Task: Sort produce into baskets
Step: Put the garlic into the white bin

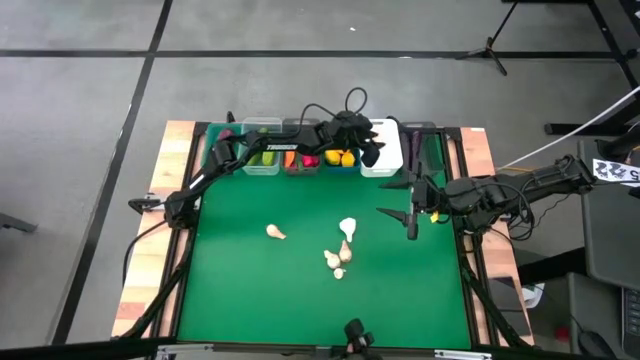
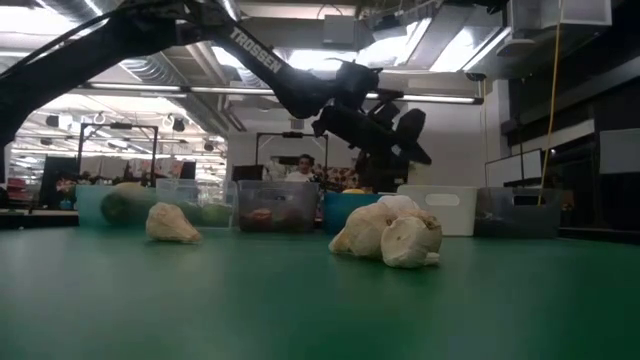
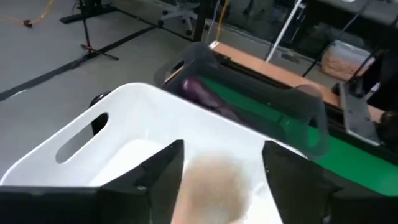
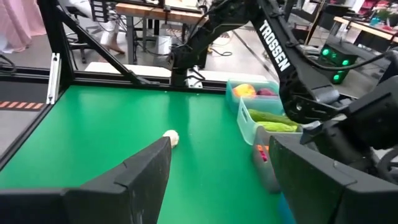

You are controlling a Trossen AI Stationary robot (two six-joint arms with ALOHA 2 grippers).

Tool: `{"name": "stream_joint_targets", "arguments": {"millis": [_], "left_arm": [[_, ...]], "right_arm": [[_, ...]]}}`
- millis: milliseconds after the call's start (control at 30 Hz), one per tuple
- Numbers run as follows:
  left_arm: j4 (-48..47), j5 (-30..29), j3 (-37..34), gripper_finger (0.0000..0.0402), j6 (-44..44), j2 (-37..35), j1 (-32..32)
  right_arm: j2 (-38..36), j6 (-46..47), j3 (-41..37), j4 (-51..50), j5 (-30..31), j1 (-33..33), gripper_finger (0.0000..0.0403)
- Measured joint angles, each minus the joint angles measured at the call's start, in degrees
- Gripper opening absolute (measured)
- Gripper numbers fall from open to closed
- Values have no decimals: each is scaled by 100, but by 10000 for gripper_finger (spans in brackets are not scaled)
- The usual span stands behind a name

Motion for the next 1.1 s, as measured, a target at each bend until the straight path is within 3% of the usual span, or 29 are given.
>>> {"name": "stream_joint_targets", "arguments": {"millis": [200, 333, 467, 633, 833, 1100], "left_arm": [[-25, 83, 0, 261, 163, -4, -55], [-453, 816, -1, 269, 477, -259, -59], [-1619, 1628, 15, 263, 1432, -972, -127], [-3417, 1875, 14, 260, 2696, -1941, -397], [-4671, 1688, 5, 260, 3001, -2622, -825], [-4529, 275, -763, 261, 2866, -2699, -1830]], "right_arm": [[0, 117, 0, -63, -1, 0, 269], [-6, 122, 0, -61, -18, 7, 269], [-168, 132, -2, -52, -422, 7, 269], [-384, 132, -2, -69, -605, 7, 269], [-487, 130, -2, -49, -619, 7, 269], [-470, 141, -1, -97, -612, 7, 269]]}}
